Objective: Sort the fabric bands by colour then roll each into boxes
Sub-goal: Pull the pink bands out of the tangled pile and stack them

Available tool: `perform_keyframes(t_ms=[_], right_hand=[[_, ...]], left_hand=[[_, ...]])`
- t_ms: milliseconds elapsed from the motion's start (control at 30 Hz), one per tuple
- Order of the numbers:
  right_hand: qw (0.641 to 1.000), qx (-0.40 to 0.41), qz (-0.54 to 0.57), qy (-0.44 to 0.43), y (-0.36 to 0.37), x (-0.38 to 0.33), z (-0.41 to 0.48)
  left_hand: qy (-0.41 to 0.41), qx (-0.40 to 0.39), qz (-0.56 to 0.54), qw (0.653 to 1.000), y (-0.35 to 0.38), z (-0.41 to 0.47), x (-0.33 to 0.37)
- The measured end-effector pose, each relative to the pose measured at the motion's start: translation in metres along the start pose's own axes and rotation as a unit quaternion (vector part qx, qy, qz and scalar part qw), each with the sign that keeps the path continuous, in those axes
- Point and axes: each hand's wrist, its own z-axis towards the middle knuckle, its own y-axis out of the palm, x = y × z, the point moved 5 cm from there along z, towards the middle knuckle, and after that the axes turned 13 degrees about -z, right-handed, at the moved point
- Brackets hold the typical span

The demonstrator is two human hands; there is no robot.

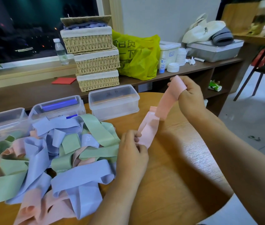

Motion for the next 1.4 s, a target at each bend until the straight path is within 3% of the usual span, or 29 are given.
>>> perform_keyframes(t_ms=[233,367,433,533,600,667,733,833,900,967,1067,1400], right_hand=[[0.995,-0.088,0.018,0.034,0.001,-0.004,-0.005],[0.971,-0.225,-0.082,0.009,-0.003,-0.003,-0.008],[0.929,-0.334,-0.158,-0.016,-0.004,-0.002,-0.021],[0.824,-0.496,-0.269,-0.05,-0.003,0.004,-0.046],[0.743,-0.614,-0.267,-0.01,-0.005,0.008,-0.063],[0.7,-0.666,-0.259,0.006,-0.007,0.008,-0.069],[0.739,-0.623,-0.259,-0.007,-0.001,0.007,-0.057],[0.855,-0.455,-0.249,0.008,0.025,0.014,-0.024],[0.896,-0.343,-0.279,0.034,0.045,0.032,-0.005],[0.908,-0.263,-0.323,0.05,0.061,0.054,0.007],[0.907,-0.21,-0.359,0.064,0.076,0.081,0.017],[0.896,-0.156,-0.414,0.044,0.092,0.108,0.044]], left_hand=[[-0.032,-0.014,0.112,0.993,0.001,-0.001,-0.007],[-0.024,-0.036,0.174,0.984,0.004,-0.001,-0.009],[-0.027,-0.045,0.172,0.984,0.004,0.001,-0.01],[-0.026,-0.055,0.172,0.983,0.005,0.004,-0.012],[-0.028,-0.055,0.171,0.983,0.005,0.004,-0.013],[-0.035,-0.053,0.159,0.985,0.004,0.003,-0.014],[-0.04,-0.053,0.145,0.987,0.004,0.003,-0.014],[-0.041,-0.047,0.125,0.99,0.004,0.003,-0.014],[-0.044,-0.05,0.123,0.99,0.004,0.004,-0.015],[-0.045,-0.053,0.125,0.99,0.005,0.003,-0.016],[-0.045,-0.049,0.125,0.99,0.004,0.004,-0.017],[-0.057,-0.041,0.138,0.988,0.006,0.005,-0.021]])
